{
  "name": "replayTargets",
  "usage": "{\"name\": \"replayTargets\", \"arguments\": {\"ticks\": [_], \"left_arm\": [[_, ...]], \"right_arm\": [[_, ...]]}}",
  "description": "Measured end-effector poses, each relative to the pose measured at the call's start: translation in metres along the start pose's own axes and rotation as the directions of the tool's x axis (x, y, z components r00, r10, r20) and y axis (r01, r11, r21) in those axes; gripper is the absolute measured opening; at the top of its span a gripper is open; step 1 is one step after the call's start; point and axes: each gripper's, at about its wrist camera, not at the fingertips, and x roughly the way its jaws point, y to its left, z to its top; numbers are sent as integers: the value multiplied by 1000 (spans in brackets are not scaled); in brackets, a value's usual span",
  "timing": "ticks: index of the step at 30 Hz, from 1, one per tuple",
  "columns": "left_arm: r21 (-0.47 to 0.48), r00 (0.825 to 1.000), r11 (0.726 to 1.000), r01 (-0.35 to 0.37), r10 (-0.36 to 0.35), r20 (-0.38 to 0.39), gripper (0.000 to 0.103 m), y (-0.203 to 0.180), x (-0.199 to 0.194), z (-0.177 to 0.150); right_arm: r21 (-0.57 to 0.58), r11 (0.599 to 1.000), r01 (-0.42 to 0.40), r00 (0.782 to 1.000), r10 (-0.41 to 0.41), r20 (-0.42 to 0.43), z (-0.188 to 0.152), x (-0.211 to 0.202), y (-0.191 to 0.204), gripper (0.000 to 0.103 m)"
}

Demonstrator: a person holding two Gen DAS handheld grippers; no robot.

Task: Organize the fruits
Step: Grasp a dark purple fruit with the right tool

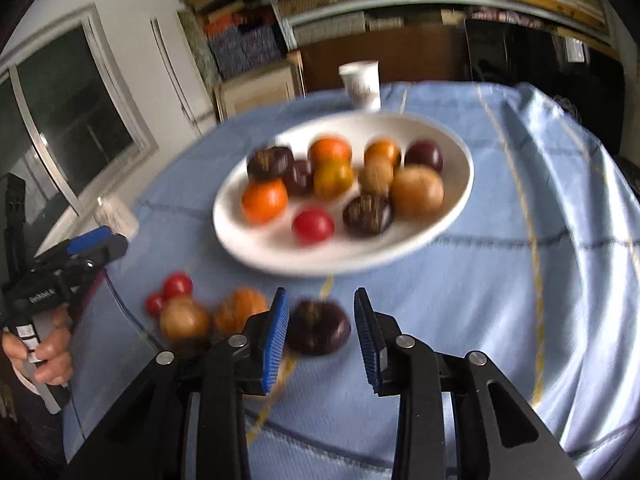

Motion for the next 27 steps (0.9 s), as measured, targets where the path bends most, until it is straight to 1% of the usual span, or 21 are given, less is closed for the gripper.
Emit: {"name": "replayTargets", "arguments": {"ticks": [3, 5, 9, 12, 15, 17, 22, 27], "left_arm": [[-39, 999, 999, 33, -34, -32, 88, 8, 1, -8], [-47, 998, 998, 47, -48, -31, 88, 10, -1, -10], [-26, 1000, 999, 29, -29, -3, 88, 7, -9, -12], [-30, 999, 999, 41, -41, -7, 88, 7, -9, -12], [-36, 999, 998, 47, -47, -12, 88, 8, -10, -11], [-31, 999, 998, 45, -46, -5, 88, 7, -10, -11], [-28, 999, 999, 34, -34, -4, 88, 7, -11, -11], [-46, 999, 999, 29, -29, -16, 88, 11, -9, -11]], "right_arm": [[-13, 1000, 10, 1000, -10, -8, -1, 4, 2, 35], [-15, 1000, 11, 1000, -12, -15, -2, 6, 3, 35], [-22, 1000, 11, 1000, -11, -29, -5, 10, 4, 36], [-29, 1000, 10, 999, -11, -35, -4, 13, 5, 37], [-3, 1000, -19, 998, 19, -54, -4, 17, 4, 38], [14, 1000, -25, 998, 26, -63, -4, 19, 3, 42], [16, 1000, -25, 998, 26, -65, -5, 20, 5, 42], [35, 999, -32, 997, 34, -67, -5, 21, 2, 42]]}}
